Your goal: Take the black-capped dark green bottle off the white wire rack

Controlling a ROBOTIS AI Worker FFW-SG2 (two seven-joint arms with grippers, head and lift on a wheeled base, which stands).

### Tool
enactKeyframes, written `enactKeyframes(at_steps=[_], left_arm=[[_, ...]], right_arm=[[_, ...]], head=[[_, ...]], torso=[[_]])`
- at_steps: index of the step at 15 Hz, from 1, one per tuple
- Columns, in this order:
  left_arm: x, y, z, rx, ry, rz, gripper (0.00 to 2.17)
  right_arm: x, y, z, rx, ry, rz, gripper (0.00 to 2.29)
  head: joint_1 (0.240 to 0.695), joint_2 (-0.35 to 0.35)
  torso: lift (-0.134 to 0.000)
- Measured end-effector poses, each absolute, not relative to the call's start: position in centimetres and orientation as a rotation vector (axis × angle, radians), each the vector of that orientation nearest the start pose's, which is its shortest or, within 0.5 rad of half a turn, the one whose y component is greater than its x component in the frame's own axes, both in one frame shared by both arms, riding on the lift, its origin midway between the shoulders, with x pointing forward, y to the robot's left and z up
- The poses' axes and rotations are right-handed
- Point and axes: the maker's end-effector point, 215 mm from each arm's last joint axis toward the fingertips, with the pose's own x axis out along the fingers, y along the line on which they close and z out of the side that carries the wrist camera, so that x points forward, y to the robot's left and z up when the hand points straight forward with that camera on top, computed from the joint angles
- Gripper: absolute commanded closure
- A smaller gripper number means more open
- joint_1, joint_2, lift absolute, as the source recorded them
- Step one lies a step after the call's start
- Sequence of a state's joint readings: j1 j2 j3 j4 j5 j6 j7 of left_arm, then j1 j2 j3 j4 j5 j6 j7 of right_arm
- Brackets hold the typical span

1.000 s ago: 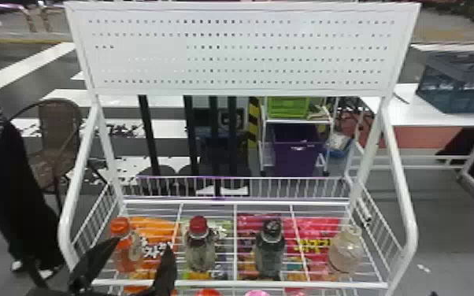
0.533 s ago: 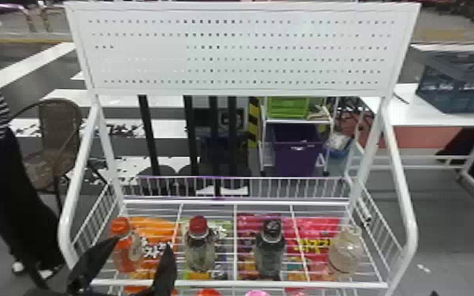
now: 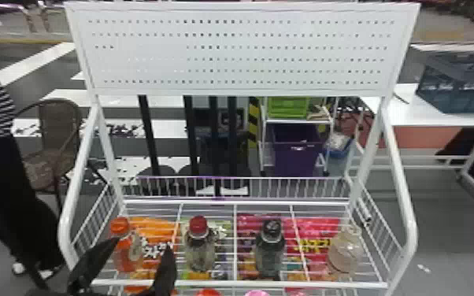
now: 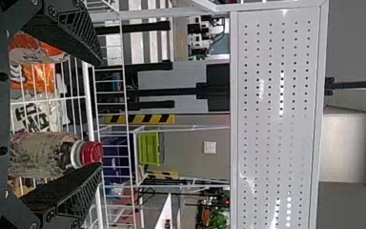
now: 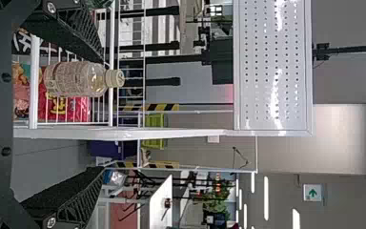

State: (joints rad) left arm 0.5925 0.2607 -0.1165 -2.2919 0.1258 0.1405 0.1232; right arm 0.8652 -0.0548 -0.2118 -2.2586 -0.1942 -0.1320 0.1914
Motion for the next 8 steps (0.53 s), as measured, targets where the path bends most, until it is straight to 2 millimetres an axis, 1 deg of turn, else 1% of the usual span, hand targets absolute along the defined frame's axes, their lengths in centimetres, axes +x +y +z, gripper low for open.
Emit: enactKeyframes(at_steps=[1, 3, 5, 8], left_arm=[[41.9, 19.0, -29.4, 0.031, 0.041, -0.133, 0.14], [42.0, 18.9, -29.5, 0.032, 0.046, -0.134, 0.14], [42.0, 18.7, -29.7, 0.032, 0.055, -0.138, 0.14], [41.9, 18.7, -30.1, 0.035, 0.067, -0.138, 0.14]], right_arm=[[34.4, -28.3, -32.4, 0.005, 0.005, 0.076, 0.09], [35.2, -26.2, -35.1, 0.011, -0.023, 0.112, 0.09], [36.8, -23.8, -38.3, 0.018, -0.013, 0.152, 0.09], [39.6, -20.8, -41.6, 0.034, 0.020, 0.207, 0.09]], head=[[0.499, 0.000], [0.499, 0.000], [0.499, 0.000], [0.499, 0.000]], torso=[[0.000], [0.000], [0.000], [0.000]])
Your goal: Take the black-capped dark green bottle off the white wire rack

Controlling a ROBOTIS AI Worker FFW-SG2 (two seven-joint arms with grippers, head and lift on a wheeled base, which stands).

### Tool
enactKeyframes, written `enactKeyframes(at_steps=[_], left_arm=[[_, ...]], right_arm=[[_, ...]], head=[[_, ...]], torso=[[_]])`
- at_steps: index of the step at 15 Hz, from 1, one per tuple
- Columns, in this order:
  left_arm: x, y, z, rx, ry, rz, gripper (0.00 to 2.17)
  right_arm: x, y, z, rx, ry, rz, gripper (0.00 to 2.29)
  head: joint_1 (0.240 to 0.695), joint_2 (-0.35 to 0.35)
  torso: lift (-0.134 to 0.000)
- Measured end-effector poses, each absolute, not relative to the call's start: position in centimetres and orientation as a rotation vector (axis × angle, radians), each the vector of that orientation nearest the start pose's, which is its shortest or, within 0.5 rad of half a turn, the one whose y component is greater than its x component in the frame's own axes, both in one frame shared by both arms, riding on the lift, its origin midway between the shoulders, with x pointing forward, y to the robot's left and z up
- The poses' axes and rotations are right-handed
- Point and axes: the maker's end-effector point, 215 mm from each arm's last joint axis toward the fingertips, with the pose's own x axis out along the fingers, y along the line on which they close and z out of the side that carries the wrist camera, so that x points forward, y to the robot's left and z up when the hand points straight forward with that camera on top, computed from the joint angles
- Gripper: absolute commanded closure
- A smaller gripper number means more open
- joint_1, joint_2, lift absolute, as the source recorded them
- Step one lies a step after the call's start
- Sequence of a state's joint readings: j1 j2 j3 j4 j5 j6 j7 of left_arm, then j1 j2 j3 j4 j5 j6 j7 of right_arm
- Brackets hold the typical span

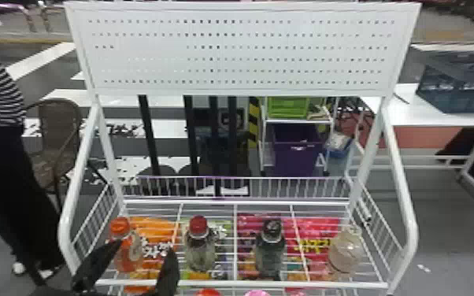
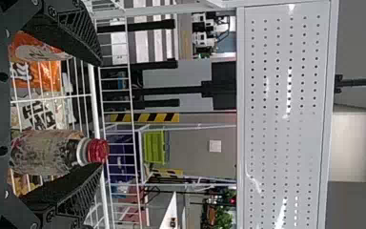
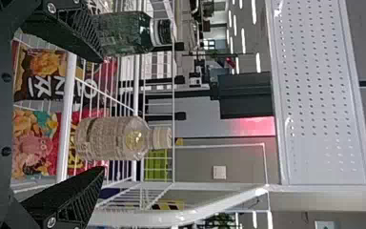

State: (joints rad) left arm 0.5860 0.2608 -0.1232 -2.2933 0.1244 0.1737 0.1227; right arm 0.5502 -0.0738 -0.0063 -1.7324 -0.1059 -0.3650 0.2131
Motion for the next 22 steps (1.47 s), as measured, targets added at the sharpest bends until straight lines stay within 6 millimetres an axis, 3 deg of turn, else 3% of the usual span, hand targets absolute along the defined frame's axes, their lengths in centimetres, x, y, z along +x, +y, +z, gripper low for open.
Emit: enactKeyframes(at_steps=[5, 9, 15, 17, 20, 22], left_arm=[[42.0, 18.6, -30.5, 0.039, 0.081, -0.141, 0.14], [41.8, 18.6, -30.7, 0.045, 0.094, -0.147, 0.14], [41.4, 19.5, -30.6, 0.058, 0.094, -0.138, 0.14], [41.3, 19.6, -30.6, 0.059, 0.092, -0.136, 0.14], [41.1, 19.9, -30.5, 0.061, 0.091, -0.133, 0.14], [41.1, 19.9, -30.5, 0.061, 0.091, -0.132, 0.14]], right_arm=[[44.7, -15.1, -44.0, 0.038, 0.054, 0.309, 0.09], [48.7, -10.6, -43.7, 0.042, 0.068, 0.383, 0.09], [52.5, -5.6, -44.2, 0.031, 0.130, 0.437, 0.12], [53.4, -4.7, -44.5, 0.025, 0.145, 0.442, 0.42], [54.0, -4.3, -45.5, 0.010, 0.189, 0.431, 1.62], [54.1, -4.4, -45.5, 0.001, 0.204, 0.424, 1.69]], head=[[0.499, 0.000], [0.499, 0.000], [0.499, 0.000], [0.499, 0.000], [0.499, 0.000], [0.499, 0.000]], torso=[[0.000], [0.000], [0.000], [0.000], [0.000], [0.000]])
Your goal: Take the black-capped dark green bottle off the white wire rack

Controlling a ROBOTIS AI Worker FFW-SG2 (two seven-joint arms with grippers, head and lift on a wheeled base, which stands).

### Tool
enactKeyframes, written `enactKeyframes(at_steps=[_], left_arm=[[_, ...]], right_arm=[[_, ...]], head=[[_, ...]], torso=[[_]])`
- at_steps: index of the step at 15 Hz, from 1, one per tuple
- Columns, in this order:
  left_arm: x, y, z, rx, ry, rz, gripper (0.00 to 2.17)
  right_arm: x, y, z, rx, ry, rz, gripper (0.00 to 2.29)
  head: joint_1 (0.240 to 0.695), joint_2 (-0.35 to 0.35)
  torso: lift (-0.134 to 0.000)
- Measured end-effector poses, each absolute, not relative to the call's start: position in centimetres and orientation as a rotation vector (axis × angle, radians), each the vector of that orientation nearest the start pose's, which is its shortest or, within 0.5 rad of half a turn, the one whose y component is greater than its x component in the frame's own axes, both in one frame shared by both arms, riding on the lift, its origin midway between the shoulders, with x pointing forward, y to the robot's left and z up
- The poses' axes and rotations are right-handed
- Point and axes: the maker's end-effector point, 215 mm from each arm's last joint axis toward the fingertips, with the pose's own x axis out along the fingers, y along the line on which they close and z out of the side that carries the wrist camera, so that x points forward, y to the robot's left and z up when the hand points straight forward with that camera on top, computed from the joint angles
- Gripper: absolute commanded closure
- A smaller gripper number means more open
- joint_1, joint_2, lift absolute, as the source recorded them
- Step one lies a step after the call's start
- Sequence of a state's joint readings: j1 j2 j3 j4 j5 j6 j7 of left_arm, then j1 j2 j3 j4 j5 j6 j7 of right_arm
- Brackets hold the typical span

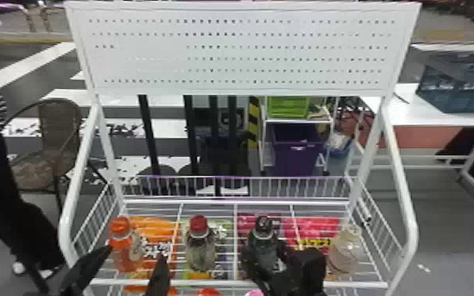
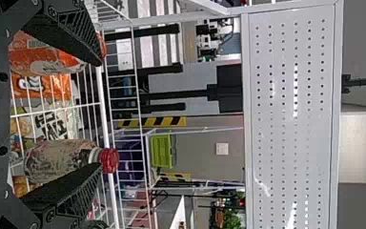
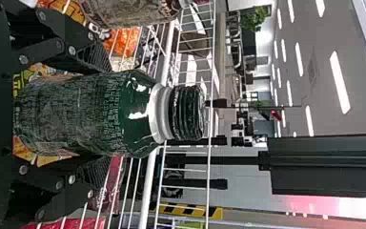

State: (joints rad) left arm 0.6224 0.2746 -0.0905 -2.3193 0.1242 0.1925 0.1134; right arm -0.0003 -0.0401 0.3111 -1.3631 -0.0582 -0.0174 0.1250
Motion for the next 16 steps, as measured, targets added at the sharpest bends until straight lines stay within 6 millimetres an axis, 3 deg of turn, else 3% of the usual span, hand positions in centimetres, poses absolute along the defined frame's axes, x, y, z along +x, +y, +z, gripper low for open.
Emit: enactKeyframes(at_steps=[4, 7, 16], left_arm=[[41.2, 20.0, -30.6, 0.060, 0.090, -0.131, 0.14], [41.2, 20.0, -30.6, 0.060, 0.091, -0.129, 0.14], [41.5, 19.1, -30.3, 0.047, 0.079, -0.142, 0.14]], right_arm=[[53.4, -5.4, -44.2, -0.003, 0.190, 0.408, 1.69], [51.4, -7.2, -42.3, -0.012, 0.186, 0.387, 1.69], [42.6, -19.2, -35.4, -0.048, 0.138, 0.223, 1.68]], head=[[0.499, 0.000], [0.499, 0.000], [0.499, 0.000]], torso=[[0.000], [0.000], [0.000]])
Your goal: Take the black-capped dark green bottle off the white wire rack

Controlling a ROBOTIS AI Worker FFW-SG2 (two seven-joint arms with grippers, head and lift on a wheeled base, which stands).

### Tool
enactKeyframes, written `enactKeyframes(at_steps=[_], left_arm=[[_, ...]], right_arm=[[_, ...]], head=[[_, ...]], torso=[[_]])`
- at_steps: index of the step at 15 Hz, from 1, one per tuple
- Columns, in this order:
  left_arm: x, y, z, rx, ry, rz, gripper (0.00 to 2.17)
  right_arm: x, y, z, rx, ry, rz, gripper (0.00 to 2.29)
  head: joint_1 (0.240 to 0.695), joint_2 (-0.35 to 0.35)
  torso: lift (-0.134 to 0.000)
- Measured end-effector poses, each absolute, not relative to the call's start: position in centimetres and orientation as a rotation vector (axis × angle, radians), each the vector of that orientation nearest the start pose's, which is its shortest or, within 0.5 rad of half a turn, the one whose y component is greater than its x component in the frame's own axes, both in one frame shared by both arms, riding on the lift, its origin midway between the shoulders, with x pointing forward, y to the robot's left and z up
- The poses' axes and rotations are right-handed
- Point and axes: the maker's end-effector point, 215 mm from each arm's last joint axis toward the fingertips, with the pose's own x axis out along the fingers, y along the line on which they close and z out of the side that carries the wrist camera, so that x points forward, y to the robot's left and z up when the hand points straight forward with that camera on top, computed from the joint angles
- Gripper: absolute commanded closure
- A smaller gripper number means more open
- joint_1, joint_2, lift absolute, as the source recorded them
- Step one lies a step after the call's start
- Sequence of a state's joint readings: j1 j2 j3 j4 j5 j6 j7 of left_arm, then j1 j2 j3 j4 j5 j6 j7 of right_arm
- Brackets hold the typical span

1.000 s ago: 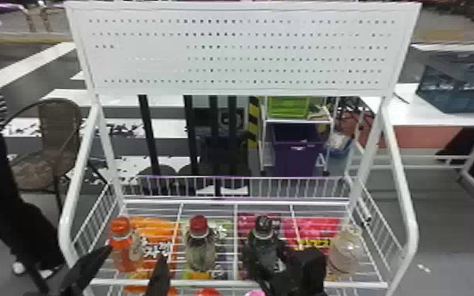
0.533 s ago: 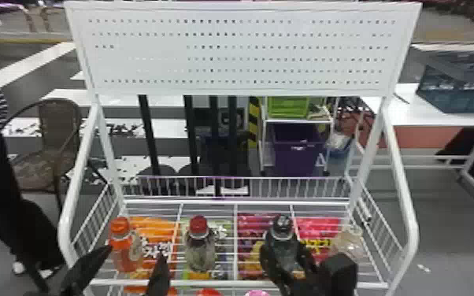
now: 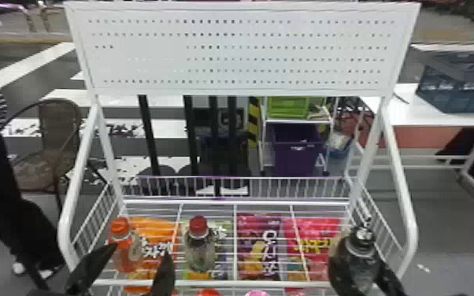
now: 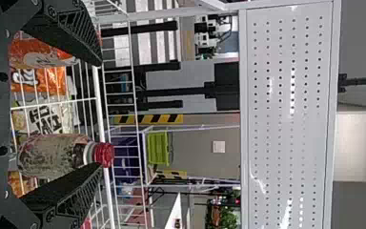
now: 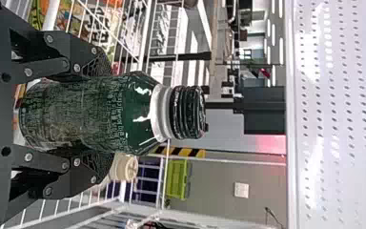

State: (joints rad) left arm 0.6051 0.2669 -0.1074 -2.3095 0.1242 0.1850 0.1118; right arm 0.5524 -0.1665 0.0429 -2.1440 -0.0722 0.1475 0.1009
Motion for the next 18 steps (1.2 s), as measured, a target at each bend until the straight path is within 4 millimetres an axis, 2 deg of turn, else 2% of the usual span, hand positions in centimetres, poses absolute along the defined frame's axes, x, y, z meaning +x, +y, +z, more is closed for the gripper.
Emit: enactKeyframes(at_steps=[4, 9, 12, 18], left_arm=[[41.6, 19.2, -30.3, 0.048, 0.077, -0.138, 0.14], [42.0, 21.1, -29.9, 0.049, 0.061, -0.102, 0.14], [42.1, 21.5, -29.6, 0.029, 0.050, -0.094, 0.14], [42.2, 21.8, -29.4, 0.028, 0.045, -0.091, 0.14]], right_arm=[[39.7, -22.7, -33.2, -0.041, 0.061, 0.171, 1.68], [37.3, -25.9, -30.9, -0.035, 0.010, 0.118, 1.68], [36.9, -26.6, -30.5, -0.034, 0.002, 0.109, 1.68], [37.0, -26.6, -30.4, -0.030, 0.007, 0.109, 1.68]], head=[[0.499, 0.000], [0.499, 0.000], [0.499, 0.000], [0.499, 0.000]], torso=[[0.000], [0.000], [0.000], [0.000]])
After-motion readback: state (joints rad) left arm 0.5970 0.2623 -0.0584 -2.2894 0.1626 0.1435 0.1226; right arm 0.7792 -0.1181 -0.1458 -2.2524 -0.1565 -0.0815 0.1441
